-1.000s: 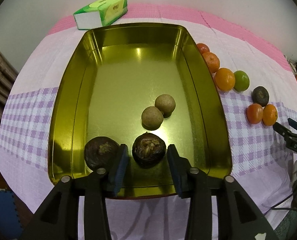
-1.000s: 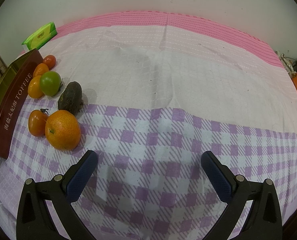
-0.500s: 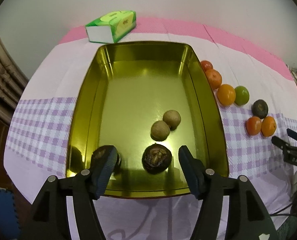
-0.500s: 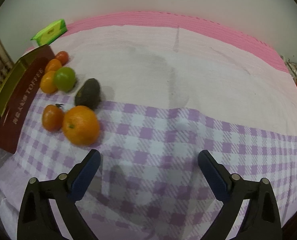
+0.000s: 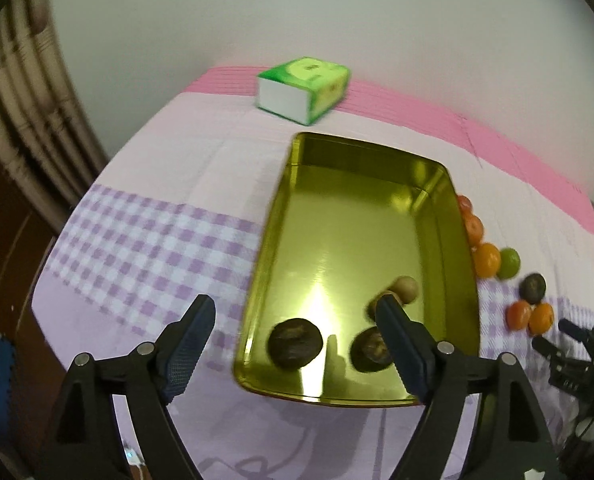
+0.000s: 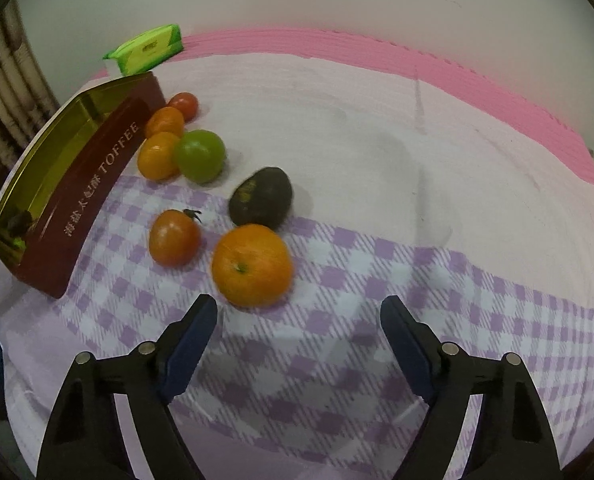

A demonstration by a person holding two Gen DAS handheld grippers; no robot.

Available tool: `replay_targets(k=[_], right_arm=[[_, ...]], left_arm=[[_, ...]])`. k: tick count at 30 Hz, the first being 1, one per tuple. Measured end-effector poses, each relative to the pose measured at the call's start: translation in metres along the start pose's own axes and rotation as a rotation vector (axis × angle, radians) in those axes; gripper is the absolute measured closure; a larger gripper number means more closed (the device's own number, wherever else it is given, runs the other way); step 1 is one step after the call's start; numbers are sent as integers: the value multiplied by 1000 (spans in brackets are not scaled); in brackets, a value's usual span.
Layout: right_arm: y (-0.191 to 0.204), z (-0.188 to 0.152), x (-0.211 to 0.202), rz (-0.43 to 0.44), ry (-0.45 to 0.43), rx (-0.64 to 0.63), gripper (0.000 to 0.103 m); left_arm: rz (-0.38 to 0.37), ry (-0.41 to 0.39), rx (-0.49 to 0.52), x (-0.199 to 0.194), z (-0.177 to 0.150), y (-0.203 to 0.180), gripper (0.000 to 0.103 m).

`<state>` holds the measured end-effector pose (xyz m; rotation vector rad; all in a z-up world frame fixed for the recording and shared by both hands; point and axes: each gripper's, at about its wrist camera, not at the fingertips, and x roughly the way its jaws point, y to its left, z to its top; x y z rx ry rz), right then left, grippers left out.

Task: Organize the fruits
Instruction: 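Withdraw the left gripper from the tray, then close the right gripper on the orange tangerine beside the tray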

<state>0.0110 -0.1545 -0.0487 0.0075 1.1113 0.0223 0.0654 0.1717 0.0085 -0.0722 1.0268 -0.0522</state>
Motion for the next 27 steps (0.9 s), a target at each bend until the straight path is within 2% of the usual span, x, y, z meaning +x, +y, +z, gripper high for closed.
replay_targets(k=[10,12,16,19,21,27], right_arm=[[22,16,10,-12,2,-43,25],[23,15,11,-10,7,-46,32],[28,19,17,-1,16,-48,37],[32,23,22,8,22,-52,43],[32,22,21,10,17,-54,50],[25,16,13,15,9,-60,60]], left_arm=[[25,17,-40,1,-5,11,23],[26,24,-45,1,-6,13,23],[20,40,-55,1,-9,17,23],[22,35,-74,-3,-9,22,14],[24,29,-90,-4,-9,26,14],[33,43,-102,0,-10,28,14]])
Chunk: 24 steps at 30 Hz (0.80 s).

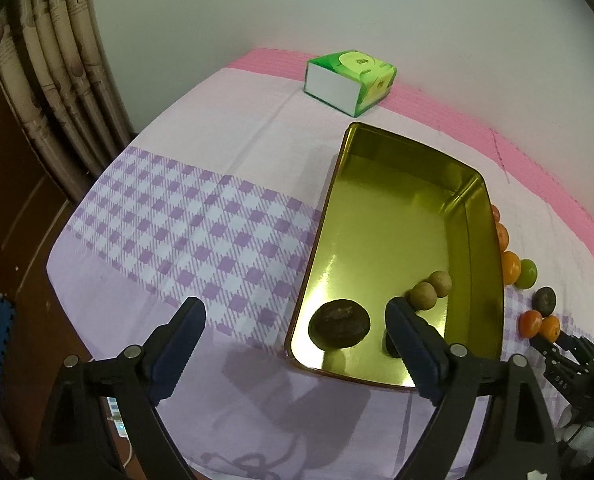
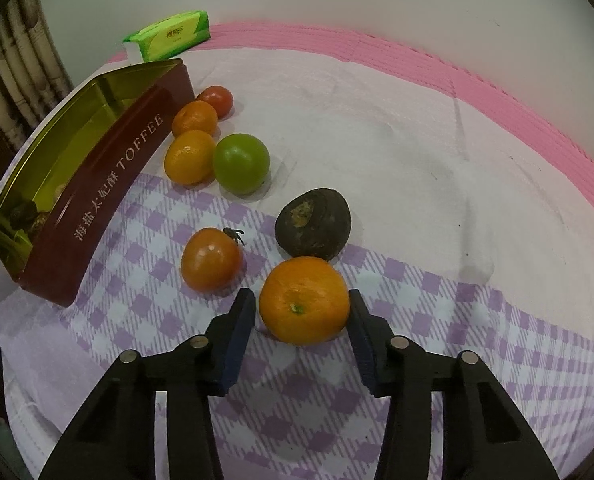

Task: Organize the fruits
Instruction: 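Close the right gripper on the orange tangerine beside the tray, then carry the tangerine with the right gripper over the tin tray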

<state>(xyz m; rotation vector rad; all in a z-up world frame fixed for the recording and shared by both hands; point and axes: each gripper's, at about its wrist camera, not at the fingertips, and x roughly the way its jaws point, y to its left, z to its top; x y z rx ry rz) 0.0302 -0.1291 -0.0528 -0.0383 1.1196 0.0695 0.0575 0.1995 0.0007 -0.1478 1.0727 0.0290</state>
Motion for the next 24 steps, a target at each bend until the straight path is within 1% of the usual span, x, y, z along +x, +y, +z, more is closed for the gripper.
replay_targets(k=[7,11,18,24], right_arm=[[-1,-3,-3,3,-1,6,61],[-2,-3,-12,1,-13,17,62],[0,7,-31,8,-50,14,62],[14,20,-48,48,-81,-21,62]], left_arm=[[13,12,-13,5,-2,2,13],[16,7,-29,5,-1,5,13],[15,13,-54,6,0,10,13],[18,9,-71,7,2,14,13]])
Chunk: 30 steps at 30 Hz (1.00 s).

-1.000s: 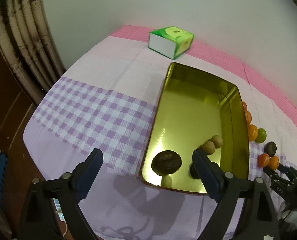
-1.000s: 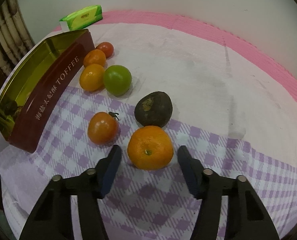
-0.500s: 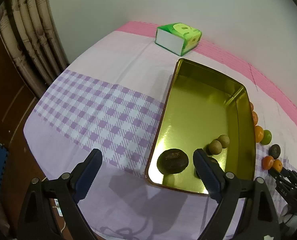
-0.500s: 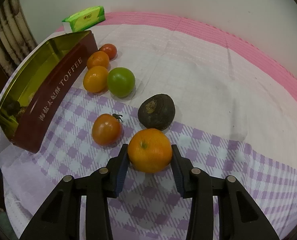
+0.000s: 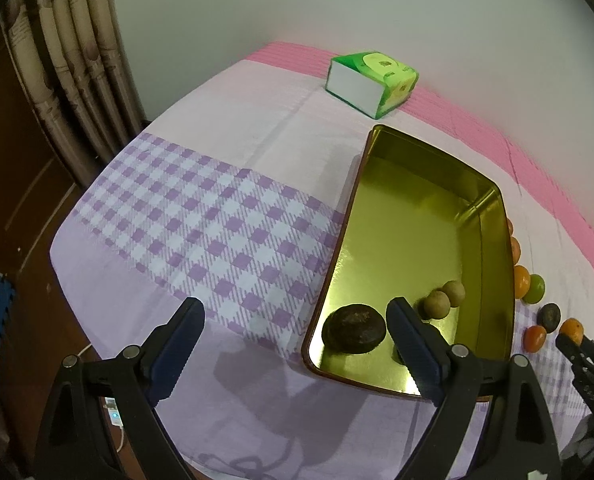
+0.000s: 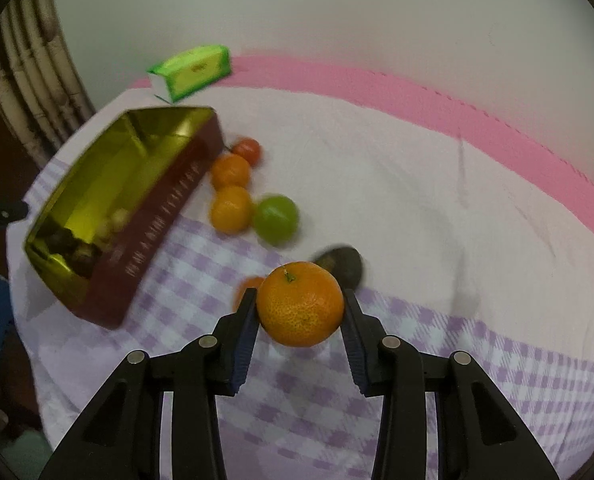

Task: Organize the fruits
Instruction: 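Carry the tangerine with the right gripper over the tin tray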

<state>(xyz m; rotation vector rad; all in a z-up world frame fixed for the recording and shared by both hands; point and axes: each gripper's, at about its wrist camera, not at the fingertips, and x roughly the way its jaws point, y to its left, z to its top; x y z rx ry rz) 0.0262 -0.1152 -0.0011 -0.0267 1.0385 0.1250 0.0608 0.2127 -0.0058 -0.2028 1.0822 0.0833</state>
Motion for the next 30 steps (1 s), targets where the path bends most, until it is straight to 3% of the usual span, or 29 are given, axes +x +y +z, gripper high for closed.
replay_targets(k=[13,21,30], right_arm=[[110,41,7,184,-11,-208,62],[147,44,37,194,48,-293,62],[158,41,54,190,81,-320,62]], left_arm=[[37,-18,-138,-1,7,29,11],[47,-21,-167,-1,7,34,11],[50,-21,-169,-1,6,33,11]])
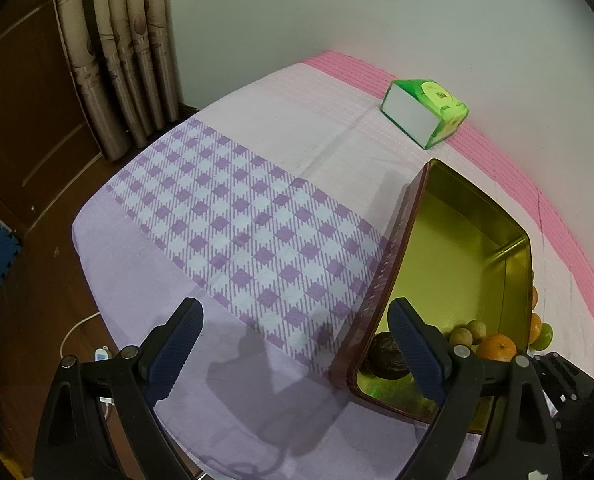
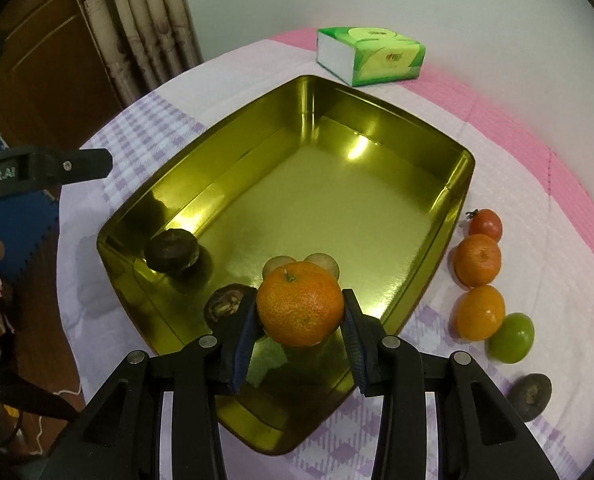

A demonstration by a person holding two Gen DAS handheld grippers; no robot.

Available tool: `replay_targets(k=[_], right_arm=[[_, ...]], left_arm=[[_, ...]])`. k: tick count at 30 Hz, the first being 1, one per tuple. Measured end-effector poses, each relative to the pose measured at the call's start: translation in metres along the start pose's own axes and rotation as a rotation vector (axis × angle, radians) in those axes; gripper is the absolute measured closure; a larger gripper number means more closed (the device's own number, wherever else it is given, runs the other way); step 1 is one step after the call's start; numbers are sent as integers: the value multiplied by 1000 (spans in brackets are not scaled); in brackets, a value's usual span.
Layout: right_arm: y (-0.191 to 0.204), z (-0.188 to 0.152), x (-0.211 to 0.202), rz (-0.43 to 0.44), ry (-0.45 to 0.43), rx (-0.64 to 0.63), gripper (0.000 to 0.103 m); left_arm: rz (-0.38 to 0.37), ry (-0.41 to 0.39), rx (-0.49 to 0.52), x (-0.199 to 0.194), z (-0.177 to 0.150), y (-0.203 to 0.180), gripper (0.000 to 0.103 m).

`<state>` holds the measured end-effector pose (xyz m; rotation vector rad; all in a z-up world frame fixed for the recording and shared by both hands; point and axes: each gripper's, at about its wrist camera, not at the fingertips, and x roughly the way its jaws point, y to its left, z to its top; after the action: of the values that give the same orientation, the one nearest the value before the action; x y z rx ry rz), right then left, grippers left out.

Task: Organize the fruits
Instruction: 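Carry the tangerine with the right gripper over the tin tray, then open the right gripper to release the tangerine into the tray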

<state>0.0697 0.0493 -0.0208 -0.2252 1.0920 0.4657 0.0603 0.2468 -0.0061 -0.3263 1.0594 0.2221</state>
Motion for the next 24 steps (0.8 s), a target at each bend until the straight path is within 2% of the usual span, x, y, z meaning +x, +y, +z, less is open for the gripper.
replay_targets(k=[18,23,24], right_arm=[[-5,2,0,7,0,35,59],[-12,0,-15,26,-44,72,46],[-14,0,-19,25,-55,80,46]], left_arm=[[1,1,18,2,-1,-5,11],[2,-3,34,2,-2,-8,11],[2,-5,38,2,-2,-8,11]])
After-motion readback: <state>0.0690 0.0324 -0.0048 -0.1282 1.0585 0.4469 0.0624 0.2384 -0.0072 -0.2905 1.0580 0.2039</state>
